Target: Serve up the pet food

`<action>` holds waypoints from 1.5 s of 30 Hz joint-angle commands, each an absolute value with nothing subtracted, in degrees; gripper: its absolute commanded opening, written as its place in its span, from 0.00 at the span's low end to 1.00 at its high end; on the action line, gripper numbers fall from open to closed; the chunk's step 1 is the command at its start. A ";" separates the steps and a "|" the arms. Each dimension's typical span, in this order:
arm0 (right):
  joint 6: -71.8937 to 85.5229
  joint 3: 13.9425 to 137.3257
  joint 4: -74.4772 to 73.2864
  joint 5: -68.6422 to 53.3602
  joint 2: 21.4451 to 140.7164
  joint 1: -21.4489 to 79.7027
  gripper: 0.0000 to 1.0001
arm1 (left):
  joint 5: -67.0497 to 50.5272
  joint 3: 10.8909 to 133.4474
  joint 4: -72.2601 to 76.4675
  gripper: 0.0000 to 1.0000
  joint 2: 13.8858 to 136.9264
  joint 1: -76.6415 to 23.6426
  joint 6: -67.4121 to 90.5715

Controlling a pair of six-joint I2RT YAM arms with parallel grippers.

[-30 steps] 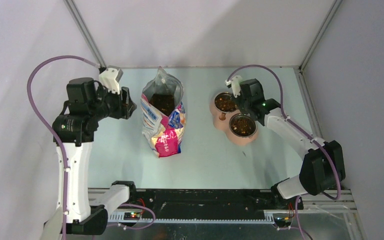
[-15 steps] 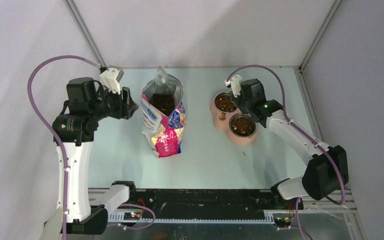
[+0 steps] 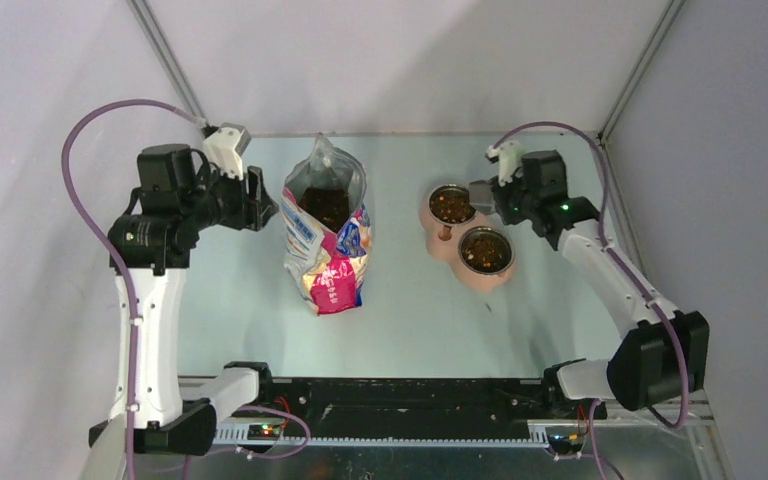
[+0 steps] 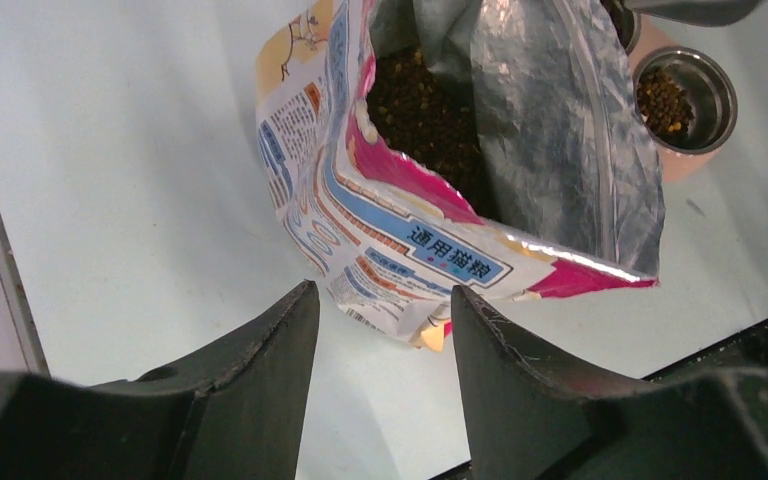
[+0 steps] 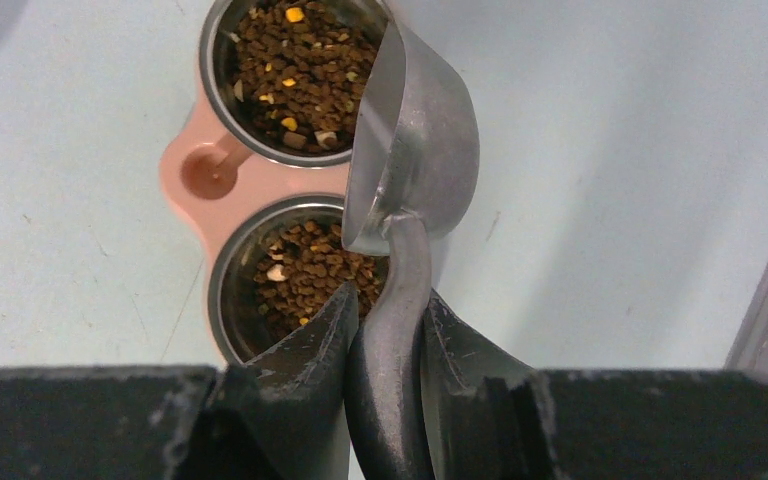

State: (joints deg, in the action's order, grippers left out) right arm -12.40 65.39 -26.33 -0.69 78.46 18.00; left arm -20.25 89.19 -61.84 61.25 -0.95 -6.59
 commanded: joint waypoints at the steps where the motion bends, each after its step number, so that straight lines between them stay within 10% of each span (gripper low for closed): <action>1: -10.74 67.94 -27.54 -12.11 72.58 11.87 0.00 | -21.27 95.12 -60.60 0.57 63.47 -0.42 -7.66; 20: -8.16 105.07 -39.18 -27.17 79.24 23.41 0.00 | 4.57 103.92 -55.53 0.56 80.29 -16.95 -12.21; 25: -9.97 108.92 -40.64 -28.81 81.09 30.50 0.00 | 15.91 101.17 -54.29 0.42 81.28 -18.62 -14.93; 34: -14.10 110.52 -43.60 -27.93 85.62 36.65 0.00 | 2.53 97.11 -55.83 0.01 78.68 -18.68 -14.32; 45: -6.78 127.56 -53.34 -19.92 102.90 41.60 0.00 | -2.53 99.51 -54.36 0.00 78.32 -18.76 -9.47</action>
